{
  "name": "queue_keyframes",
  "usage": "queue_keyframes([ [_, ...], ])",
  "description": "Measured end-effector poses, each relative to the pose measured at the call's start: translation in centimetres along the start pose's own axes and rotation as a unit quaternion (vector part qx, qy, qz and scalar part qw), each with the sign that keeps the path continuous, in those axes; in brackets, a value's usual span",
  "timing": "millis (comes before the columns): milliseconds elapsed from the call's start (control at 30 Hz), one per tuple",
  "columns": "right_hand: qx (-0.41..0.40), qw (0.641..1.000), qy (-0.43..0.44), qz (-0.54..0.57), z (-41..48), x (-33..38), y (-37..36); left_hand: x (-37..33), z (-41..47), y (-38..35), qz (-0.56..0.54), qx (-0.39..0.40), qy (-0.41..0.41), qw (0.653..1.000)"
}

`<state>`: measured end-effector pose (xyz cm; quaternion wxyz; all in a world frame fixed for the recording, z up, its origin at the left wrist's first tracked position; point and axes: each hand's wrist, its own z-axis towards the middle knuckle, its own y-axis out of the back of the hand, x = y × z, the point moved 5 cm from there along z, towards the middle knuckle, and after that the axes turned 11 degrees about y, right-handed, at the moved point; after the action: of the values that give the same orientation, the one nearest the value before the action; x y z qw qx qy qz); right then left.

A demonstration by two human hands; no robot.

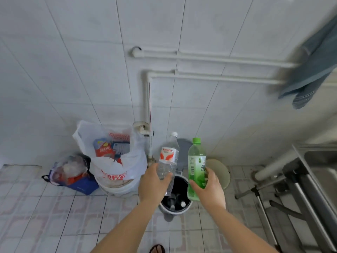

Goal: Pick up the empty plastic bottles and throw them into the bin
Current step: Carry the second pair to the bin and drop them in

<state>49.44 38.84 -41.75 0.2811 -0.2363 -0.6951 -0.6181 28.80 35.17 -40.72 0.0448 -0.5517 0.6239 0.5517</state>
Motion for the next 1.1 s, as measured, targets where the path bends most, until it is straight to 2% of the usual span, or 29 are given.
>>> queue_keyframes([
  [367,0.126,0.987,-0.072,-0.073,3.1,-11.2,-10.3,7.9,7.9,-10.8,0.093,0.048,0.101,0.989],
  [533,0.170,0.978,-0.094,-0.073,4.6,-17.2,-15.1,11.6,10.8,-17.4,0.128,0.066,0.138,0.980],
  [867,0.234,0.958,-0.155,-0.060,7.3,-29.1,-24.1,19.8,14.5,-29.9,0.180,0.114,0.202,0.956],
  [1100,0.266,0.947,-0.168,-0.070,10.1,-32.8,-27.7,22.7,18.8,-33.8,0.214,0.113,0.259,0.935],
])
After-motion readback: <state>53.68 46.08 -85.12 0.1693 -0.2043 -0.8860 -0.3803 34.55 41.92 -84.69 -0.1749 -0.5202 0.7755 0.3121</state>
